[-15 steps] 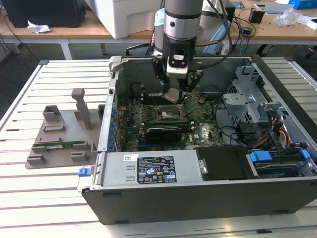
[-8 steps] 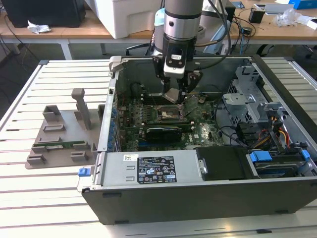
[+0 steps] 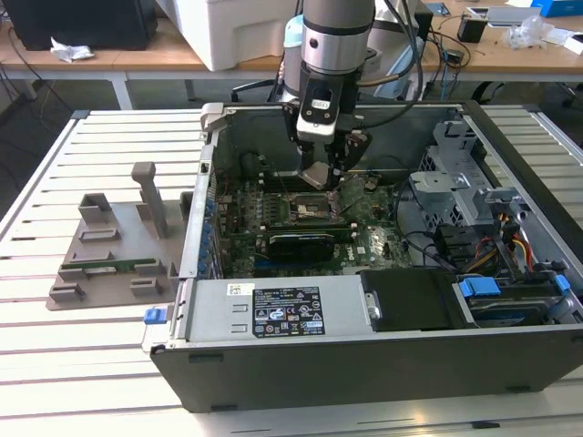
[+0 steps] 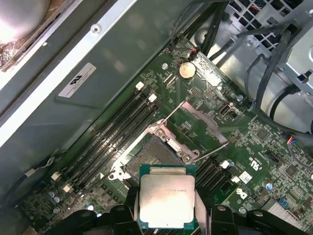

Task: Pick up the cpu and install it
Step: 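Place the cpu into insertion slot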

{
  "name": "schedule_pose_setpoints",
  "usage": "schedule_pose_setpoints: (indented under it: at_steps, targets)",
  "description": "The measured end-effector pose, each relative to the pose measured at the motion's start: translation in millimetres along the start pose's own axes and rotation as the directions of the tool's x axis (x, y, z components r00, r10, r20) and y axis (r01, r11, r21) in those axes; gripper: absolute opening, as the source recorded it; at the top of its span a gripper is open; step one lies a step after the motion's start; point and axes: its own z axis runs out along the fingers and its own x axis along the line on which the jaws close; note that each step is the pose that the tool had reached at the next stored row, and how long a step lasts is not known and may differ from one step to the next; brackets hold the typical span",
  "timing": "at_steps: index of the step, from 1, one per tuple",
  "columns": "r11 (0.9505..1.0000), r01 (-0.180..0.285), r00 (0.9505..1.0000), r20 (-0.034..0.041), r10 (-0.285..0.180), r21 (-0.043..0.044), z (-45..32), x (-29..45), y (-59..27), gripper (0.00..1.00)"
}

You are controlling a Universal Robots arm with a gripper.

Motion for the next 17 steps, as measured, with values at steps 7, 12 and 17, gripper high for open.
schedule_pose_setpoints:
  at_steps: [7, 12, 17]
  targets:
    - [0.9961, -0.088, 0.9961, 0.0, 0.088, -0.0014, 0.0, 0.0, 0.0, 0.54]
    - [0.9908, -0.135, 0.9908, 0.0, 0.135, -0.0022, 0.0, 0.0, 0.0, 0.54]
    - [0.9821, -0.188, 0.9821, -0.0001, 0.188, -0.003, 0.0, 0.0, 0.0, 0.54]
